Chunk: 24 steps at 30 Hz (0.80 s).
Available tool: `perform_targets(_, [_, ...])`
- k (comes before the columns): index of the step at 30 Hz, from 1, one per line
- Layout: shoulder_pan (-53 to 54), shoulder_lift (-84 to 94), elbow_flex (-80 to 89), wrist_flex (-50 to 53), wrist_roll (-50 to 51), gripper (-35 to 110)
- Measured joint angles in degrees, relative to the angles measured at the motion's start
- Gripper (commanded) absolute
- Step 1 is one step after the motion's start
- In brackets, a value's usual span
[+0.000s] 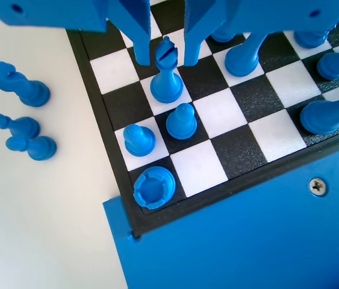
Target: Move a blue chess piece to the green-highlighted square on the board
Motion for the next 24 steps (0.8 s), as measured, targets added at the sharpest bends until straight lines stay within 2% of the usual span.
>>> perform_targets(24, [-1.6,0.0,0.4,-1.0,-1.1,1])
